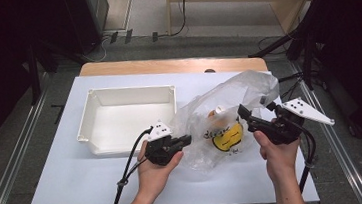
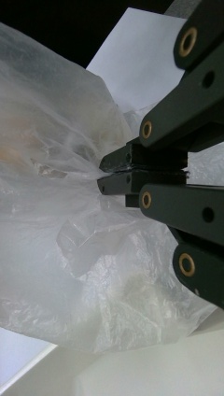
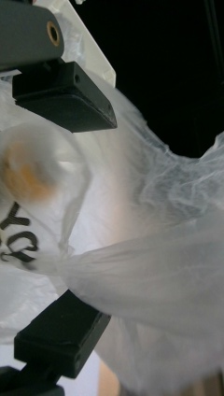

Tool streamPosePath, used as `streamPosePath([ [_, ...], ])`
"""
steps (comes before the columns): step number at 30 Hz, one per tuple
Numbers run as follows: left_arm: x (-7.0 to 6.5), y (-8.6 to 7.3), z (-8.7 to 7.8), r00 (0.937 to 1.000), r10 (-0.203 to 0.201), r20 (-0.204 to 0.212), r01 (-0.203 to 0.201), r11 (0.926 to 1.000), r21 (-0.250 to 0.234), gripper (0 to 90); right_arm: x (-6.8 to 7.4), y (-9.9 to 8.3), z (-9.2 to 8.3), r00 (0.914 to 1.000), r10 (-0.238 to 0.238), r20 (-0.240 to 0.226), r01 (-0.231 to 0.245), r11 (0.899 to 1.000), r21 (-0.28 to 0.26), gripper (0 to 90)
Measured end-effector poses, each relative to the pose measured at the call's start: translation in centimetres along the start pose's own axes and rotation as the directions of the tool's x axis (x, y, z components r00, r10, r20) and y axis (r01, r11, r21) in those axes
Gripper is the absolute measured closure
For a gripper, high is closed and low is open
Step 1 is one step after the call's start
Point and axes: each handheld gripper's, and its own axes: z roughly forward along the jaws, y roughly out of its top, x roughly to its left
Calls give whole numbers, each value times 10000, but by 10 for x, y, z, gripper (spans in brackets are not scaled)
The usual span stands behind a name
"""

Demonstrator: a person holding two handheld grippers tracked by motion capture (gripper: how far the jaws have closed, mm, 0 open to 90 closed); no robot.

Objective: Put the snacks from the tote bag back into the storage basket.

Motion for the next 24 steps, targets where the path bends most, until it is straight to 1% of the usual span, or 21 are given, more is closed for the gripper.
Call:
streamPosePath([
  [1, 0, 0, 0, 10000, -58, -17, 58, 10000, 3, 900, 2, 5, -2, 9998, -183, 61, 184, 9997, -129, 155],
  [3, 0, -1, 1, 9999, -108, -22, 108, 9999, -2, 900, 5, 14, -5, 9996, -289, 47, 290, 9989, -359, 154],
  [4, -1, -1, 1, 9999, -120, -14, 120, 9999, 19, 900, 6, 19, -7, 9996, -283, 58, 286, 9985, -465, 156],
  [6, -4, -1, 0, 10000, -2, 38, 2, 10000, 52, 900, 6, 30, -10, 9996, -266, 24, 267, 9970, -723, 158],
  [9, -8, -2, 0, 9999, 53, 91, -53, 10000, -4, 900, 6, 42, -13, 9998, -183, 4, 182, 9954, -942, 169],
  [10, -8, -2, 0, 9999, 81, 64, -81, 10000, 19, 900, 6, 45, -13, 9998, -219, 37, 222, 9949, -987, 178],
  [11, -8, -3, 1, 9999, 37, 144, -37, 10000, -24, 900, 6, 47, -12, 9997, -232, 63, 237, 9945, -1016, 192],
  [13, -8, -3, 2, 9999, 49, 137, -49, 10000, 6, 900, 7, 51, -11, 9997, -235, 99, 245, 9935, -1115, 234],
  [15, -9, -3, 2, 9998, 37, 173, -37, 10000, 20, 900, 8, 53, -9, 9994, -337, 123, 349, 9920, -1212, 300],
  [16, -9, -3, 3, 9998, 40, 180, -40, 10000, 39, 900, 9, 54, -8, 9991, -388, 168, 406, 9915, -1239, 354],
  [18, -11, -5, 3, 9997, 63, 228, -65, 10000, 64, 900, 11, 55, -4, 9978, -568, 351, 609, 9899, -1283, 484],
  [19, -12, -6, 3, 9996, 107, 253, -109, 9999, 106, 900, 11, 55, -2, 9973, -567, 476, 623, 9902, -1251, 566],
  [20, -13, -7, 4, 9995, 143, 268, -146, 9998, 103, 900, 9, 55, 2, 9976, -510, 474, 565, 9908, -1227, 650],
  [21, -14, -8, 4, 9994, 164, 320, -169, 9998, 142, 900, 7, 55, 6, 9986, -417, 328, 454, 9917, -1203, 696],
  [22, -15, -9, 5, 9992, 201, 348, -208, 9996, 200, 900, 4, 53, 10, 9990, -355, 283, 387, 9920, -1199, 763],
  [23, -15, -12, 6, 9991, 191, 374, -200, 9995, 225, 900, 2, 52, 13, 9990, -266, 347, 306, 9926, -1175, 798],
  [24, -15, -13, 7, 9990, 140, 415, -150, 9996, 241, 900, -2, 49, 19, 9981, -269, 560, 326, 9940, -1042, 829],
])
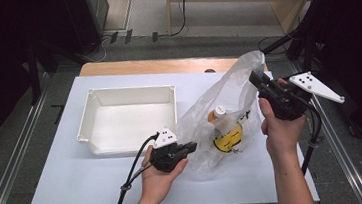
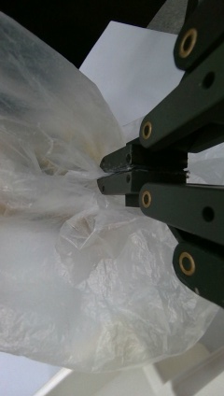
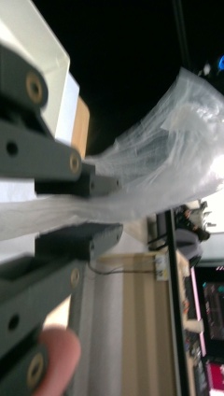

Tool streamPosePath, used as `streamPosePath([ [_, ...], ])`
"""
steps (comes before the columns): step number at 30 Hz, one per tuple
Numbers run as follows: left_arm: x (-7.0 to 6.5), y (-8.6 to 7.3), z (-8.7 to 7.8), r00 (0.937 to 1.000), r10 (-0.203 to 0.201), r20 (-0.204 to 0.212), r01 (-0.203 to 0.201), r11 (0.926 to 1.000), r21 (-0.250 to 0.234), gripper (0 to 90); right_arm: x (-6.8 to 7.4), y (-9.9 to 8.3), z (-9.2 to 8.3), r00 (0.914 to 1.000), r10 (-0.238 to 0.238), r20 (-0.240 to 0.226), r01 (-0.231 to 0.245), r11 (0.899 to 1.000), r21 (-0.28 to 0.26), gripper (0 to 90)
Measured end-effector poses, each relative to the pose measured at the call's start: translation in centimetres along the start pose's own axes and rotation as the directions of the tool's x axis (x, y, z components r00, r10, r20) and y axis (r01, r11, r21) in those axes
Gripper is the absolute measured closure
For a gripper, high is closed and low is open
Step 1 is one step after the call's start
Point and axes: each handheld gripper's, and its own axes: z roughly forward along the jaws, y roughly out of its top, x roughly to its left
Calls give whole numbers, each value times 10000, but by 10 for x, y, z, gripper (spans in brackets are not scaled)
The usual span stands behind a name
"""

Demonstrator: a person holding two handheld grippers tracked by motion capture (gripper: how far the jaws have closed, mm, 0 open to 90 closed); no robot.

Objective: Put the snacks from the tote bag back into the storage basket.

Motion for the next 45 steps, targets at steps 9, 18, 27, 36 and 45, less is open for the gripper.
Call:
streamPosePath([
  [9, -1, -11, 3, 10000, 46, 84, -49, 9996, 289, 900, -32, -46, 50, 9948, 263, 983, -429, 9843, 1710, 889],
  [18, -3, -36, 8, 9988, -16, 487, 9, 9999, 136, 900, -69, -119, 72, 9713, 780, 2247, -1583, 9173, 3655, 893],
  [27, -4, -48, 9, 9992, 370, 159, -364, 9987, -367, 900, -75, -139, 45, 9863, 966, 1336, -1339, 9418, 3082, 528],
  [36, -5, -50, 9, 9991, 404, 109, -399, 9983, -417, 877, -54, -113, -8, 9974, 653, 311, -703, 9762, 2052, 242],
  [45, -4, -51, 8, 9996, 287, 75, -283, 9984, -488, 867, -27, -64, -26, 9998, 169, -112, -159, 9966, 806, 188],
])
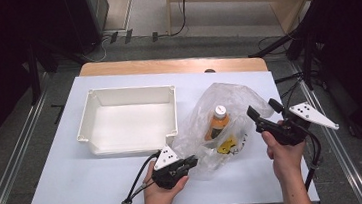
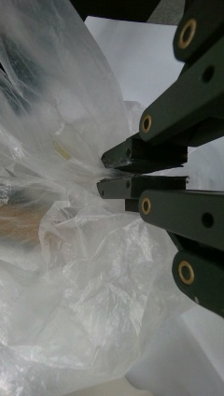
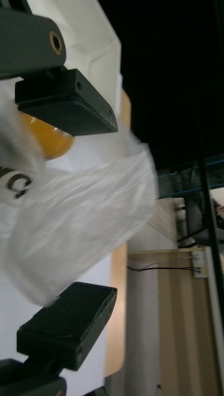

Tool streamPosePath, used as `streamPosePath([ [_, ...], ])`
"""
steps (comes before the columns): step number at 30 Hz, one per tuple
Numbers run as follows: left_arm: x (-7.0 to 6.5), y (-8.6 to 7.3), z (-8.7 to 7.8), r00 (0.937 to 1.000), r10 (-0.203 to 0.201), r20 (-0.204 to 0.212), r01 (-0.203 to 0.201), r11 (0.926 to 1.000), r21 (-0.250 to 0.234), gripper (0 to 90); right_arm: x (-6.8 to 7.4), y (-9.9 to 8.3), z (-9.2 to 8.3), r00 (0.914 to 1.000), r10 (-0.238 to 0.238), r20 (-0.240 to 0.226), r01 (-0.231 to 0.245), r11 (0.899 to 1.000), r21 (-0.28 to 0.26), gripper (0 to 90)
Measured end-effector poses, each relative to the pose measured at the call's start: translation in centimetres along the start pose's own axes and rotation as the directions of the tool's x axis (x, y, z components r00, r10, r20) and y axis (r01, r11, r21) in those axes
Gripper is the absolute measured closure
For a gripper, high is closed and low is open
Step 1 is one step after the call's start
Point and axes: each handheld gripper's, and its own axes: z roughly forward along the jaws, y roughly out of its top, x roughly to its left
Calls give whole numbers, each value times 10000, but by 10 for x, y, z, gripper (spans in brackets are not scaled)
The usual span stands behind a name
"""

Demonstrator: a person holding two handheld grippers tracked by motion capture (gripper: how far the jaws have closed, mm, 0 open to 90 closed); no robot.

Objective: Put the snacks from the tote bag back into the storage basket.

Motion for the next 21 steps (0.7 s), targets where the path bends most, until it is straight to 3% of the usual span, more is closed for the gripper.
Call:
streamPosePath([
  [4, 1, 0, 0, 9999, -101, 61, 101, 9999, -5, 861, 16, 23, -1, 9995, -270, -132, 261, 9975, -653, 225],
  [8, 2, 0, -1, 9998, -166, 77, 166, 9999, -45, 858, 27, 41, 8, 9979, -548, -345, 522, 9959, -743, 262],
  [11, 2, 0, -1, 9998, -144, 99, 144, 9999, -54, 858, 31, 45, 25, 9973, -670, -301, 660, 9973, -336, 290],
  [16, 2, 0, -1, 9998, -152, 125, 153, 9999, -59, 859, 26, 28, 55, 9983, -546, -195, 559, 9957, 737, 322],
  [17, 2, 0, -1, 9998, -131, 135, 132, 9999, -54, 859, 25, 23, 60, 9989, -444, -124, 454, 9947, 922, 354],
  [21, 2, -1, -1, 9998, -106, 137, 107, 9999, -24, 864, 13, 1, 75, 10000, 12, -75, -2, 9899, 1418, 701],
])
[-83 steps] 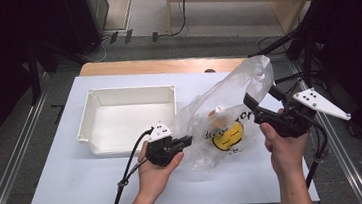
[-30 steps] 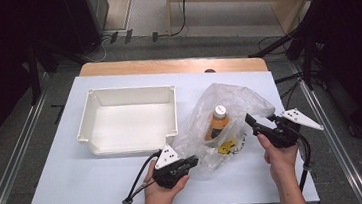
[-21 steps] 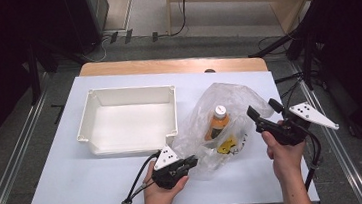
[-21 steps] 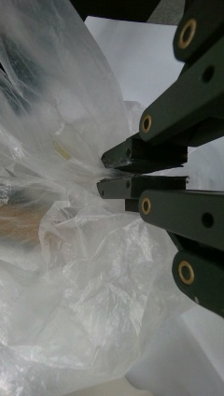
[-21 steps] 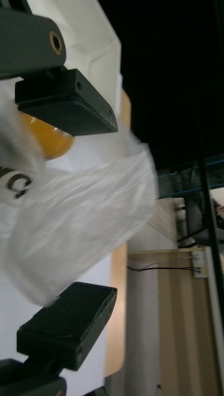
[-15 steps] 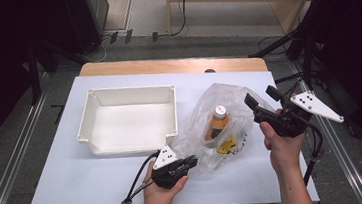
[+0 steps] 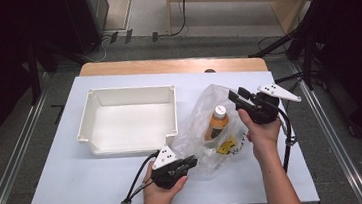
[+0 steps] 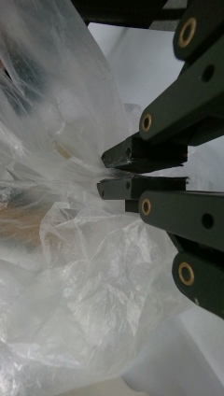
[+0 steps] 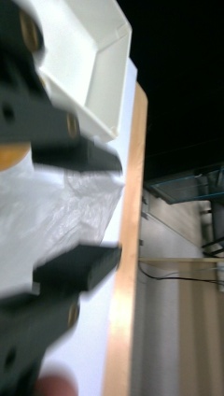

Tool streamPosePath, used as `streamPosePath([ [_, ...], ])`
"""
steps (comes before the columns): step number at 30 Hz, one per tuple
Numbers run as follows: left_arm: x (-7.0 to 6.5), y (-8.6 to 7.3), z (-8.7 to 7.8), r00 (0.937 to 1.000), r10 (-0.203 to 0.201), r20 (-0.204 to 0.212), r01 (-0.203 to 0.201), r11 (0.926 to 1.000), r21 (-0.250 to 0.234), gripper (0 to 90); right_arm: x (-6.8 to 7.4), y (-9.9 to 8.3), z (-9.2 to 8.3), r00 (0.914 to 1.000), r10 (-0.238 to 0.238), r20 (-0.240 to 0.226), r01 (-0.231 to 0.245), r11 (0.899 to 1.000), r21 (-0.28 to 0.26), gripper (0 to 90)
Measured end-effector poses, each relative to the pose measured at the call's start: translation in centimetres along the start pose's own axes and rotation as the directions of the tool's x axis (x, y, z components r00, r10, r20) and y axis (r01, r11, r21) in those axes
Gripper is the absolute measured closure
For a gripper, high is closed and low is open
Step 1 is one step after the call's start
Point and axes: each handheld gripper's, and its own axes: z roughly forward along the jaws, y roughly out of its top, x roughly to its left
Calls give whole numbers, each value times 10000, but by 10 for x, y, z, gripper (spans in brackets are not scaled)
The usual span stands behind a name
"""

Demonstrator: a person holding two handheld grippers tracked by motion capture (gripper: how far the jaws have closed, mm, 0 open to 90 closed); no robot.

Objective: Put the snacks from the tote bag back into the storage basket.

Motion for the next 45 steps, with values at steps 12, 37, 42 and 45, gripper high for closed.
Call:
streamPosePath([
  [12, -1, 1, 3, 9998, 88, -149, -83, 9993, 355, 900, -35, -74, 41, 9921, 60, 1255, -435, 9535, 2981, 900],
  [37, -1, 1, 5, 9997, 67, -230, -54, 9985, 538, 900, 3, -75, -54, 9983, -255, -524, 289, 9975, 650, 790],
  [42, -1, 1, 5, 9997, 38, -251, -25, 9986, 527, 900, 8, -109, -29, 9997, 220, -93, -193, 9743, 2245, 868],
  [45, -1, 1, 4, 9998, 46, -205, -36, 9986, 524, 900, 11, -121, -12, 9993, -163, 331, 36, 9354, 3535, 887],
])
